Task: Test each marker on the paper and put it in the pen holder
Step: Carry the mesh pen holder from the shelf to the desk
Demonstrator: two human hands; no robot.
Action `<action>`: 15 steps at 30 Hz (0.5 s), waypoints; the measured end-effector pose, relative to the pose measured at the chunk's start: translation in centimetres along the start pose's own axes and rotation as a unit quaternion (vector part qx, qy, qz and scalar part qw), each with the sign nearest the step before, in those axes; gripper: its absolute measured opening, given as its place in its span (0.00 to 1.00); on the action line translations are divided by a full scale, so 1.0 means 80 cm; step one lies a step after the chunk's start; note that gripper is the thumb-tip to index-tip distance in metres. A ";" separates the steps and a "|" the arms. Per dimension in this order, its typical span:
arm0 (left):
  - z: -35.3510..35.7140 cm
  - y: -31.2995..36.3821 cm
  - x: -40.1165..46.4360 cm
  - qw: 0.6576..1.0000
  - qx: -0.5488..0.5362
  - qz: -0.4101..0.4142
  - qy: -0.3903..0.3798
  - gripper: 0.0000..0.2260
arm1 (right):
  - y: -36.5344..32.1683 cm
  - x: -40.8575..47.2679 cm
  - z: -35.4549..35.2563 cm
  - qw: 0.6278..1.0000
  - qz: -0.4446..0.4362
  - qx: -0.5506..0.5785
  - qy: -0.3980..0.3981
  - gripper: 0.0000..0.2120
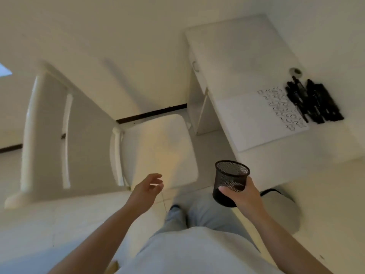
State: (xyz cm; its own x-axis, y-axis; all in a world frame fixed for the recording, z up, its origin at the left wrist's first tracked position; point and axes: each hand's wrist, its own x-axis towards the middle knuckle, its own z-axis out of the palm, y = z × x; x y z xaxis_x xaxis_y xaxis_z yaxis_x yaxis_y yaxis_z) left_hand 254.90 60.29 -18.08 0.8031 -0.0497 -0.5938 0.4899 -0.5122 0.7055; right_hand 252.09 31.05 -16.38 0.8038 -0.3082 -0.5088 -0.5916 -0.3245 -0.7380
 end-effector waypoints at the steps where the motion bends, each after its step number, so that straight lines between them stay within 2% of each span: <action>1: -0.002 0.014 0.018 1.000 0.005 0.006 -0.007 0.09 | -0.007 0.011 -0.005 1.000 0.004 0.001 0.014 0.26; 9: 0.022 0.119 0.122 0.998 0.021 0.037 -0.036 0.08 | -0.043 0.101 -0.065 0.997 0.036 0.056 0.036 0.28; 15: 0.058 0.202 0.195 0.993 0.062 0.081 -0.054 0.08 | -0.054 0.158 -0.110 0.998 0.043 0.028 0.039 0.29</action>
State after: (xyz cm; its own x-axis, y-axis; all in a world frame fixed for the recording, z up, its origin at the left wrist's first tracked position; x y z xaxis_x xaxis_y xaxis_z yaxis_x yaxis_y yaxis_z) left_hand 273.73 47.28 -17.74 0.8244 -0.2281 -0.5181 0.3059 -0.5906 0.7467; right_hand 264.29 20.68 -15.71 0.7415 -0.4023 -0.5369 -0.6521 -0.2439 -0.7178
